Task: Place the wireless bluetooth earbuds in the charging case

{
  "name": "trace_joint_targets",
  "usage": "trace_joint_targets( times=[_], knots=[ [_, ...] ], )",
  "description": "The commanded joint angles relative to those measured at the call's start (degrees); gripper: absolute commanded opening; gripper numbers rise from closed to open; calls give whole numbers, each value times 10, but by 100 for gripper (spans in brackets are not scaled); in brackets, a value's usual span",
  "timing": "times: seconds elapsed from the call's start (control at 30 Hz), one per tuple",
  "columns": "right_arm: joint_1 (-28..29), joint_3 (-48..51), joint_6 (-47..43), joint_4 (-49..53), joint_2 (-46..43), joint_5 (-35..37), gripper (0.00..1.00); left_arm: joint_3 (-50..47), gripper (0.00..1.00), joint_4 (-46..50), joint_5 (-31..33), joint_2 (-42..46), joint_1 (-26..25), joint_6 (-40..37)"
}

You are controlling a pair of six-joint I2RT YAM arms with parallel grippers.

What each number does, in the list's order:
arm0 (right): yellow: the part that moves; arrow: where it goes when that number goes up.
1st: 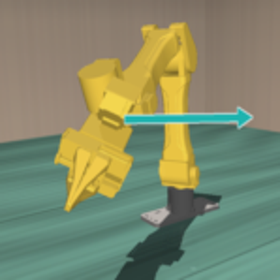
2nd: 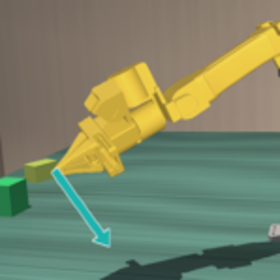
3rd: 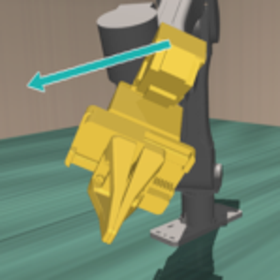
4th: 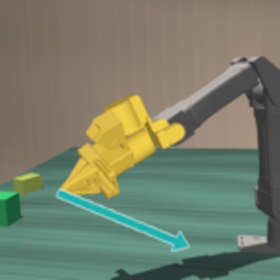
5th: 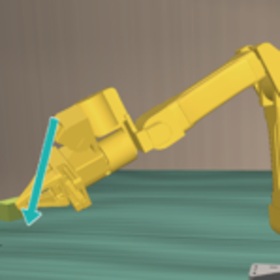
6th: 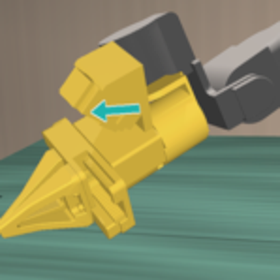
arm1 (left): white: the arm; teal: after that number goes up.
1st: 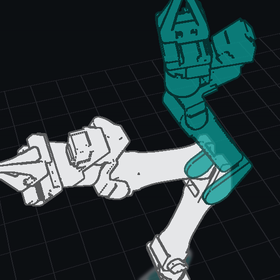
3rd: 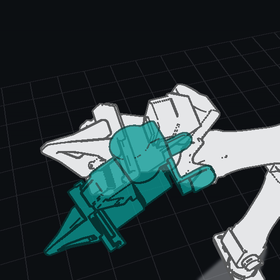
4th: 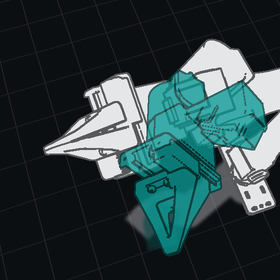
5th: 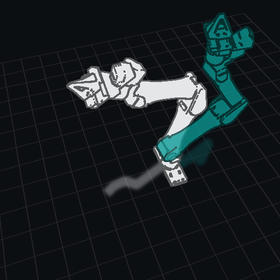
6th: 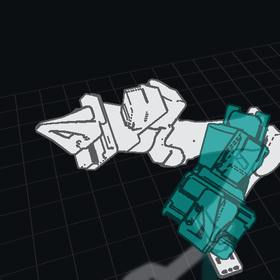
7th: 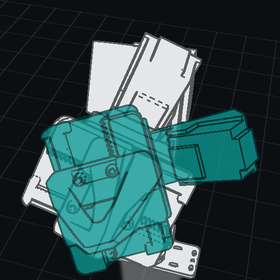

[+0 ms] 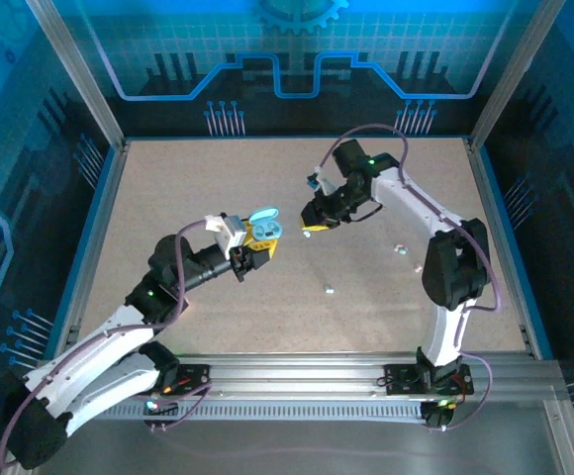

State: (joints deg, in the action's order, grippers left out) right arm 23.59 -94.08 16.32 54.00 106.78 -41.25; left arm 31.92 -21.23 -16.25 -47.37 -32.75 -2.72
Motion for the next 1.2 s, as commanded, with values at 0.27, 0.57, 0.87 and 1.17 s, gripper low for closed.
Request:
trace_joint_targets(
  times=[0.27,0.57,0.87,1.17],
  knots=[
    [-23,23,81,-109,-73,-218,21,-45,34,-93,18,-39,24,34],
    [-23,39,171,-153,-89,-198,21,-57,33,-116,44,-58,24,24],
    [-23,110,316,-263,-130,-150,21,-55,34,-144,62,-97,23,11],
    [-15,122,311,-287,-149,-163,21,-52,34,-164,41,-115,23,9]
  ],
)
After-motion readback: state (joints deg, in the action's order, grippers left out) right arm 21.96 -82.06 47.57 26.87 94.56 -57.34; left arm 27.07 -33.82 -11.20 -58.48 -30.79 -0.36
